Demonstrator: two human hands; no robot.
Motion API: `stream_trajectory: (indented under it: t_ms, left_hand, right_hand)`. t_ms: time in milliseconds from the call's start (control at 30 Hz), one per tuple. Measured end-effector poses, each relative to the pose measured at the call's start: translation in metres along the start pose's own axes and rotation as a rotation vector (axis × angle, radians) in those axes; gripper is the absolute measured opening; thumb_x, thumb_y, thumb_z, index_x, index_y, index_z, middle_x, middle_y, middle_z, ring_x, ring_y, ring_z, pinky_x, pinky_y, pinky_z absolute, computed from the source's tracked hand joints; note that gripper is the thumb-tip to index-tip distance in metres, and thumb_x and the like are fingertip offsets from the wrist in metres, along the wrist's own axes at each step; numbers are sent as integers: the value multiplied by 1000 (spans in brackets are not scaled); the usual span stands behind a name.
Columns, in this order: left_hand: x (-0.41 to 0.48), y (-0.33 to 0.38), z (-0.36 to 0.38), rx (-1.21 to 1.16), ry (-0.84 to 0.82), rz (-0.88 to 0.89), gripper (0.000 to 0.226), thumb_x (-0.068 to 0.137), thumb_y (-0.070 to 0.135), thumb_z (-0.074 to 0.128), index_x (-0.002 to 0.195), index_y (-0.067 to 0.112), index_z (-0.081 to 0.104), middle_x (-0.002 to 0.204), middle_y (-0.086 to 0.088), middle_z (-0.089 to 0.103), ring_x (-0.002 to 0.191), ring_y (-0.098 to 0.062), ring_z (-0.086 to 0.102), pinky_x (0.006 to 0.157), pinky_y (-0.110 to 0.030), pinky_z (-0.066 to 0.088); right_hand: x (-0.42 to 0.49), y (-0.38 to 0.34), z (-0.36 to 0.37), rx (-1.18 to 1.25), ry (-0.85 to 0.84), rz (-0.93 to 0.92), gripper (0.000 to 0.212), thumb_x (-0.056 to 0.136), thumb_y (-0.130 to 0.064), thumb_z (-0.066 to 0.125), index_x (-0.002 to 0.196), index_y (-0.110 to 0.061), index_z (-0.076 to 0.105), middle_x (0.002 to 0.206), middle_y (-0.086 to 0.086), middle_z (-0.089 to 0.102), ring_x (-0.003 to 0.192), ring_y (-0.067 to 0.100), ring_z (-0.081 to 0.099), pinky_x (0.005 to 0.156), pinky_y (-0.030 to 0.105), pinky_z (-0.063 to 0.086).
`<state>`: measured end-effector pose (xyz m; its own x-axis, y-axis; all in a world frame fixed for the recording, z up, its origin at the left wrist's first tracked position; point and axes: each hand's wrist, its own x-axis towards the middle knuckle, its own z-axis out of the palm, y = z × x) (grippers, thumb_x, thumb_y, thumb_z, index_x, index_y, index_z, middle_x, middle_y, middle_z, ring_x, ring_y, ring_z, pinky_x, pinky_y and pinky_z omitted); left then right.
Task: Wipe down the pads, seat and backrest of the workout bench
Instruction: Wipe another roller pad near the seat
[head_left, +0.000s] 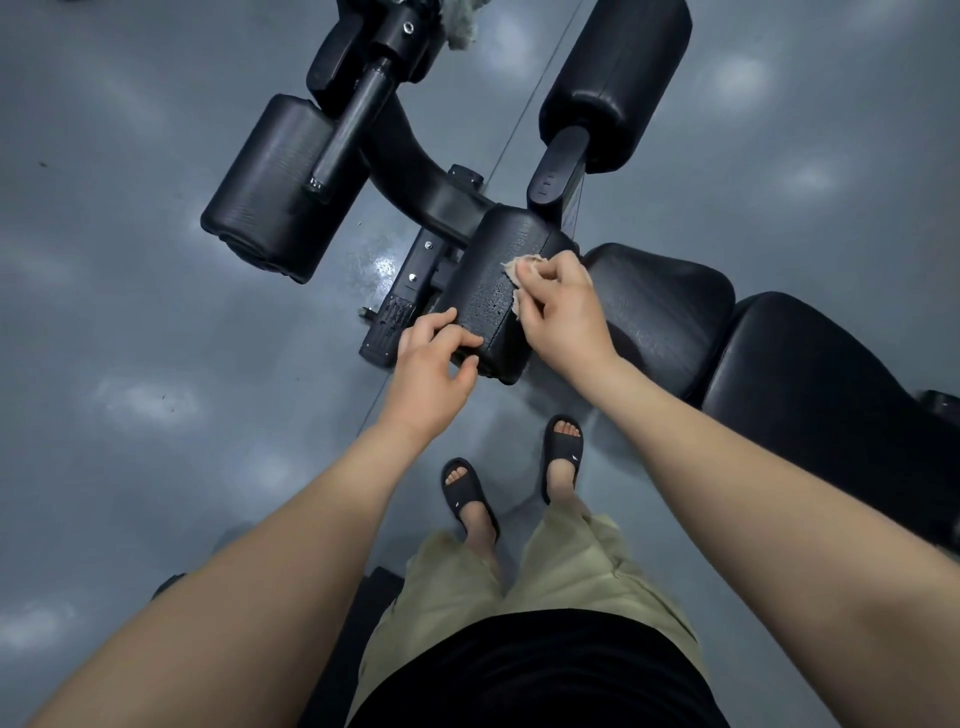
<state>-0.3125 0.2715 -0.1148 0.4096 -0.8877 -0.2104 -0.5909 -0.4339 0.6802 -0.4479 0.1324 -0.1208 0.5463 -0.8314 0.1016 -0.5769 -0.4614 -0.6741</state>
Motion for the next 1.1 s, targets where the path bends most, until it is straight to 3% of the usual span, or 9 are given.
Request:
stream_trajectory:
  t_ms: [100,167,333,567,733,800,900,1000,1100]
  left_hand:
    - [5,-3,-11,-73,19,55,31,84,9,65,112,23,66,120,4,56,116,-10,52,104,-33,42]
    - [10,-3,-20,-112,35,-9,37,85,5,64,119,20,63,116,5,55,106,-5,53,102,-29,44]
    - [22,-10,-25,-47,-49,-175,50,91,2,52,140,14,54,138,-6,50,128,-18,49,112,-26,35]
    - [16,-12,-16,-76,-18,-183,50,89,-9,45,133,7,61,133,-9,54,120,-20,55,108,-20,37]
    - [15,-9,-13,-93,-26,-223,54,88,-12,43,137,7,57,137,-7,50,111,-9,48,84,8,26]
    - [16,-8,-12,-92,-36,-239,55,88,-12,42,138,8,56,138,-6,48,113,-8,47,81,8,27]
    - [15,-7,-12,-93,-43,-254,56,89,-10,42,139,10,55,140,-5,47,120,-14,49,89,-3,31]
    - [14,-5,-9,-97,-42,-260,56,89,-11,42,139,10,54,140,-5,46,120,-14,49,94,-8,32]
    - [13,-5,-8,-99,-31,-270,58,86,-14,41,138,7,54,138,-7,45,117,-10,46,90,4,26]
  right_hand:
    - [-7,-4,1,-7,-18,-38,30,93,-19,57,118,-12,72,100,10,55,99,35,60,91,45,52]
    - [-12,-6,2,-21,-34,-59,30,92,-15,59,119,-12,72,101,10,56,99,35,60,89,45,54]
    - [-26,-15,5,-57,-44,-90,33,89,-8,65,121,-11,71,101,12,57,92,36,58,83,42,55]
    - [-43,-22,10,-102,-131,-156,33,84,-6,63,117,-11,70,102,14,54,90,34,54,78,40,54]
    - [-55,-25,20,-86,-122,-219,30,87,-5,61,115,-12,71,101,11,54,87,31,52,70,39,55]
    - [-60,-24,24,-83,-136,-236,29,91,-9,54,115,-15,70,102,9,54,89,29,51,66,43,55]
    - [-63,-17,32,-112,-188,-318,35,94,-15,42,117,-16,68,107,8,53,95,30,49,59,47,55]
    - [-66,-12,32,-182,-223,-378,28,96,-15,45,112,-14,68,107,9,54,96,29,46,49,42,52]
    - [-66,-6,24,-204,-255,-429,19,97,-15,54,108,-15,69,110,7,56,96,28,47,50,41,50]
